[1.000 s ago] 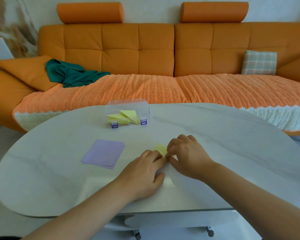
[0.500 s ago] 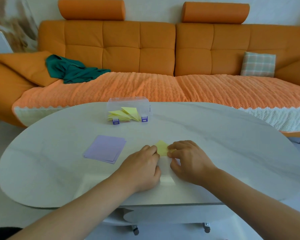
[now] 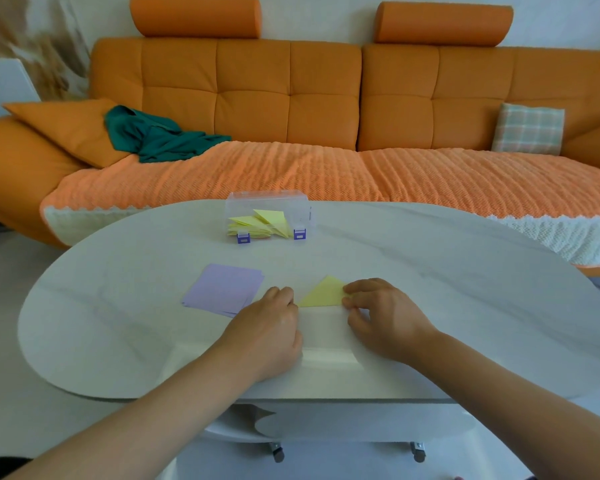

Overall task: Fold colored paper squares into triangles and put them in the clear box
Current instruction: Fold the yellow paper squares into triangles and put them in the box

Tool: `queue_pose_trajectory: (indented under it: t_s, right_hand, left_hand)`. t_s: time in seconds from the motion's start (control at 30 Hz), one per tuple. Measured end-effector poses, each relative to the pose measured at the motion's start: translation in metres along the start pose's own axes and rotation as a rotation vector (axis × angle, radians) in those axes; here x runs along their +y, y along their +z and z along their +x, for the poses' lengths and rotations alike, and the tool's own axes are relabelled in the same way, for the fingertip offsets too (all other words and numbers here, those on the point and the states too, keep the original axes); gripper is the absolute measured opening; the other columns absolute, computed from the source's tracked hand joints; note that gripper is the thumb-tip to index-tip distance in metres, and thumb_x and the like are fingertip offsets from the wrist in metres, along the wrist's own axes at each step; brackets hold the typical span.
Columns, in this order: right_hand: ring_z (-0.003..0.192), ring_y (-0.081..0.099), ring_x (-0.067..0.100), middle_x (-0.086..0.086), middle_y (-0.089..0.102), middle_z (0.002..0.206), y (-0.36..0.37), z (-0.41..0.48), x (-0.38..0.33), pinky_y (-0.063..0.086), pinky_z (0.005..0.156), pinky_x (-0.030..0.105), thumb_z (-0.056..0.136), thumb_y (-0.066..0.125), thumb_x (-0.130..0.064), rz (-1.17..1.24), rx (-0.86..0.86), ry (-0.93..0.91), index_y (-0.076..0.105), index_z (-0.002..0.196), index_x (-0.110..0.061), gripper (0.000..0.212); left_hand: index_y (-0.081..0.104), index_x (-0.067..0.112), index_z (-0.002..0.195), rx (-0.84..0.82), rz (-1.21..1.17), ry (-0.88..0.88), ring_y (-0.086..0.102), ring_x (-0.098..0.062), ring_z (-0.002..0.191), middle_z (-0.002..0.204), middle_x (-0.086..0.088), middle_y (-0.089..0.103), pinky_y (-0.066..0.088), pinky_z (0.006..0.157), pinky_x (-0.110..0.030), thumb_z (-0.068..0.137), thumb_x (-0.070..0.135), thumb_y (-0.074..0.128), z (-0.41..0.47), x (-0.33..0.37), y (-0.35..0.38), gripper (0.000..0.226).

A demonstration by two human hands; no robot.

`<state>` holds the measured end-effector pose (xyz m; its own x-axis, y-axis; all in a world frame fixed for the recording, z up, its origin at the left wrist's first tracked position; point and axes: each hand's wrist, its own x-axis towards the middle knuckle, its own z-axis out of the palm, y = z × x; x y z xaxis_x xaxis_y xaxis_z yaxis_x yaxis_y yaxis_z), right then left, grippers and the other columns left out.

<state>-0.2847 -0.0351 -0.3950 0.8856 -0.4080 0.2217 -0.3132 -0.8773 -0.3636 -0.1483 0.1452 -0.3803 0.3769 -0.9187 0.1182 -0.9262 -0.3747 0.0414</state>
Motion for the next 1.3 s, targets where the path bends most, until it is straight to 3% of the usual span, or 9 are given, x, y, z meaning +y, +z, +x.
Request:
queue_pose_trajectory:
  t_s: [0.17,0.27,0.37,0.5,0.7,0.97,1.1,1.17,1.3]
  right_hand:
    - [0.114,0.060,0.027,0.003,0.068,0.126,0.006,0.008,-0.007,0.048,0.097,0.035,0.086,0.061,-0.012,0.013,0.010,-0.037,0.080,0.098,-0.017,0.023]
    - [0.107,0.062,0.031,0.006,0.071,0.120,0.012,0.012,-0.011,0.051,0.091,0.041,0.086,0.062,-0.011,0.015,0.025,-0.066,0.080,0.098,-0.015,0.022]
    - [0.113,0.059,0.029,0.004,0.069,0.125,0.016,0.015,-0.013,0.049,0.096,0.040,0.089,0.058,-0.014,0.008,0.005,-0.069,0.078,0.109,-0.019,0.028]
    - [0.127,0.051,0.019,-0.006,0.058,0.141,0.013,0.015,-0.008,0.037,0.104,0.031,0.093,0.053,-0.024,-0.086,-0.056,-0.068,0.070,0.125,-0.033,0.037]
    - [0.130,0.046,0.010,-0.016,0.057,0.141,-0.001,0.010,0.002,0.026,0.109,0.035,0.092,0.049,-0.038,-0.224,-0.020,0.027,0.071,0.118,-0.041,0.034]
    - [0.126,0.048,0.008,-0.019,0.060,0.136,-0.015,0.004,0.014,0.026,0.109,0.038,0.090,0.050,-0.039,-0.243,-0.014,0.116,0.075,0.108,-0.039,0.030]
    - [0.115,0.057,0.009,-0.018,0.064,0.129,-0.012,0.004,0.014,0.027,0.106,0.035,0.091,0.049,-0.038,-0.259,0.021,0.080,0.074,0.106,-0.036,0.030]
    - [0.111,0.060,0.009,-0.017,0.065,0.125,-0.011,0.007,0.014,0.028,0.105,0.034,0.093,0.048,-0.041,-0.270,0.041,0.055,0.070,0.111,-0.034,0.030]
    - [0.118,0.057,0.013,-0.015,0.062,0.130,-0.010,0.016,0.012,0.035,0.100,0.032,0.094,0.053,-0.049,-0.216,-0.016,-0.010,0.056,0.131,-0.034,0.040]
  left_hand:
    - [0.057,0.007,0.117,0.105,0.061,-0.009,0.051,-0.028,0.110,0.118,-0.010,0.053,0.047,0.085,-0.034,0.093,0.010,0.040,0.005,0.001,0.001,0.029]
    - [0.064,-0.004,0.120,0.262,-0.042,0.166,0.061,-0.034,0.114,0.122,-0.018,0.064,0.050,0.099,-0.038,0.085,0.005,0.054,0.012,0.004,0.005,0.038]
    - [0.059,0.003,0.130,0.154,-0.177,0.188,0.049,-0.022,0.129,0.137,-0.010,0.056,0.040,0.106,-0.031,0.099,0.021,0.041,0.017,0.008,0.012,0.041]
    - [0.054,0.012,0.133,0.058,-0.154,0.142,0.042,-0.018,0.128,0.137,-0.001,0.050,0.045,0.100,-0.039,0.100,0.036,0.040,0.023,0.001,0.022,0.043]
    - [0.039,0.027,0.149,0.018,-0.048,0.169,0.040,-0.019,0.125,0.135,0.001,0.043,0.045,0.097,-0.036,0.101,0.047,0.036,0.026,-0.004,0.021,0.053]
    - [0.043,0.035,0.147,-0.022,-0.097,0.148,0.036,-0.015,0.130,0.139,0.005,0.040,0.043,0.098,-0.032,0.100,0.047,0.040,0.032,-0.006,0.018,0.049]
    - [0.054,0.043,0.137,-0.067,-0.293,0.057,0.023,-0.010,0.143,0.153,0.012,0.033,0.029,0.115,-0.033,0.099,0.045,0.047,0.042,-0.014,0.014,0.039]
    - [0.055,0.041,0.137,-0.073,-0.304,0.063,0.027,-0.011,0.142,0.154,0.012,0.037,0.023,0.115,-0.026,0.098,0.042,0.052,0.049,-0.021,0.012,0.039]
    - [0.057,0.029,0.137,-0.024,-0.312,0.093,0.041,-0.014,0.131,0.139,0.010,0.053,0.030,0.112,-0.028,0.096,0.037,0.059,0.060,-0.029,0.012,0.041]
